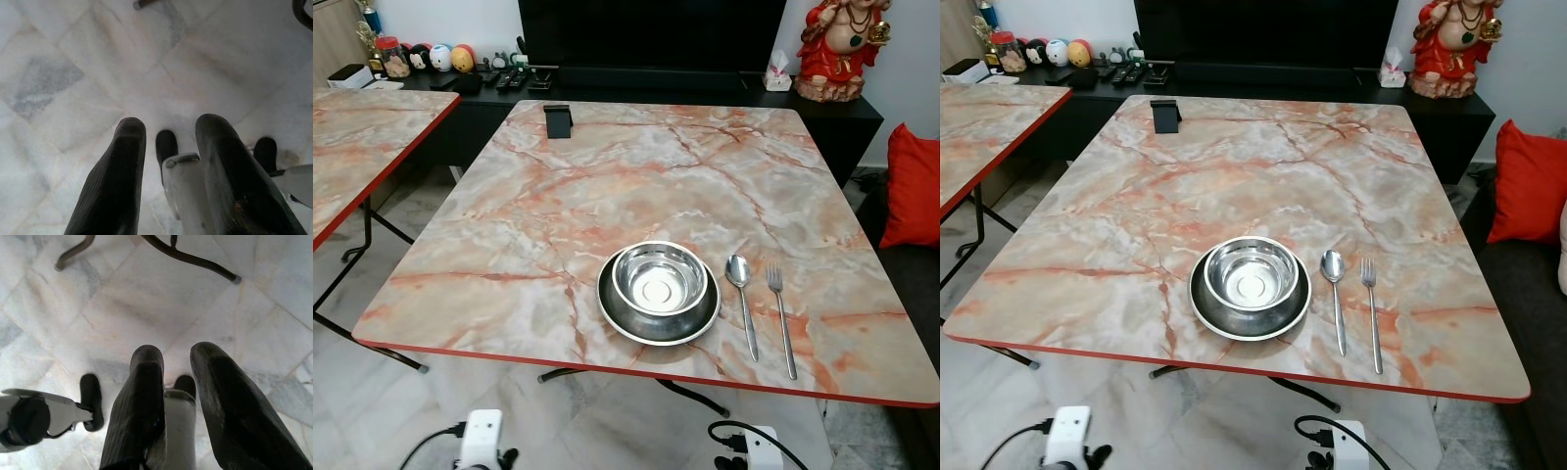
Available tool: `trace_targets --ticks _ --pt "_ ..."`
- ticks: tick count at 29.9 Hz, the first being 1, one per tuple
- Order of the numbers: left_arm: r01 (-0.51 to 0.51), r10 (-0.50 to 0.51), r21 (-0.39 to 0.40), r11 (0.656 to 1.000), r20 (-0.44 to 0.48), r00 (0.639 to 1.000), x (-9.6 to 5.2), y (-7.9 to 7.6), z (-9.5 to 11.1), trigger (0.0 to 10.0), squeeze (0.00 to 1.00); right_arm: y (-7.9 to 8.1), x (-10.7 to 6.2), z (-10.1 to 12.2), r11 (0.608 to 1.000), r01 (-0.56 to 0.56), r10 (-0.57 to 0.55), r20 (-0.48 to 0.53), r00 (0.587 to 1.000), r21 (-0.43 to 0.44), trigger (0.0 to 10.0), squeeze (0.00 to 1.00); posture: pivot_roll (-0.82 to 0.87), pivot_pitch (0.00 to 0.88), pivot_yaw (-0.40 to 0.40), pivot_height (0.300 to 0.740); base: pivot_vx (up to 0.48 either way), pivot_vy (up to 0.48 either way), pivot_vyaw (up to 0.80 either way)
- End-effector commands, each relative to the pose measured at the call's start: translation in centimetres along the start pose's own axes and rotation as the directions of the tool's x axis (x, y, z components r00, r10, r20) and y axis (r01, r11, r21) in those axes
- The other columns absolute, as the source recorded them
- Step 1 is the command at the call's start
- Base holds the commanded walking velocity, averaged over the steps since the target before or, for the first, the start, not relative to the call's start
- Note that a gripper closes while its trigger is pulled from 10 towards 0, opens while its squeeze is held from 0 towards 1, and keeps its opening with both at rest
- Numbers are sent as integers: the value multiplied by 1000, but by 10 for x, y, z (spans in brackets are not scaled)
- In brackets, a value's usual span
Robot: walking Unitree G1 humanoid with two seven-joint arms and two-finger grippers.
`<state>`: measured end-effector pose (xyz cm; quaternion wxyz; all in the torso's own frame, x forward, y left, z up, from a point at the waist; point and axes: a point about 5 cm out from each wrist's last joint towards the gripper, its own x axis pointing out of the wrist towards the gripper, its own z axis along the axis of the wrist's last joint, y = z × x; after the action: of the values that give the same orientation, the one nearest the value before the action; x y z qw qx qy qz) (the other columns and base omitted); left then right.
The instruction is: Setting the table
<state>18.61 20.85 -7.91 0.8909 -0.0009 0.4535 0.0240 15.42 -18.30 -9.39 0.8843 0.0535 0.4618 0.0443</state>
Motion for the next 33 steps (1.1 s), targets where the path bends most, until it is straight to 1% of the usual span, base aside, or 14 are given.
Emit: trace_targets --ticks 1,3,6,7,11,18,26,29,33 --pt "-20 20 -12 1000 -41 999 -2 6 -11 10000 0 -8 -4 -7 1000 15 -16 -21 1000 -16 10000 0 -16 0 -8 736 0 0 0" --pt "-28 27 -19 999 -63 998 -4 11 -16 10000 0 -13 -6 -9 999 23 -24 -27 999 -36 10000 0 -14 0 -6 736 0 0 0" --pt "-38 36 -17 999 -72 997 -6 18 -19 10000 0 -14 -6 -9 999 33 -33 -23 999 -33 10000 0 -16 0 -2 736 0 0 0" --pt "-46 44 -15 999 -77 996 -7 23 -20 10000 0 -14 -6 -10 999 30 -31 -24 999 -30 10000 0 -16 0 0 736 0 0 0" --pt "-58 57 -13 998 -83 995 -9 32 -20 10000 0 -8 -5 -10 999 13 -14 -21 1000 -35 10000 0 -14 0 3 736 0 0 0" --pt "-65 64 -10 998 -84 994 -10 37 -19 10000 0 -4 -4 -10 1000 11 -12 -19 1000 -27 10000 0 -10 0 7 736 0 0 0" --pt "-67 66 -10 998 -87 994 -10 37 -20 10000 0 -6 -5 -14 1000 24 -24 -29 999 -16 10000 0 -6 0 11 736 0 0 0" --pt "-65 64 -11 998 -89 994 -9 35 -20 10000 0 -8 -6 -15 999 33 -33 -28 999 1 10000 0 -1 0 12 736 0 330 0" --pt "-55 54 -8 998 -85 995 -7 26 -18 10000 0 -11 -8 -17 999 40 -40 -37 999 11 10000 0 6 0 10 736 -246 340 0"
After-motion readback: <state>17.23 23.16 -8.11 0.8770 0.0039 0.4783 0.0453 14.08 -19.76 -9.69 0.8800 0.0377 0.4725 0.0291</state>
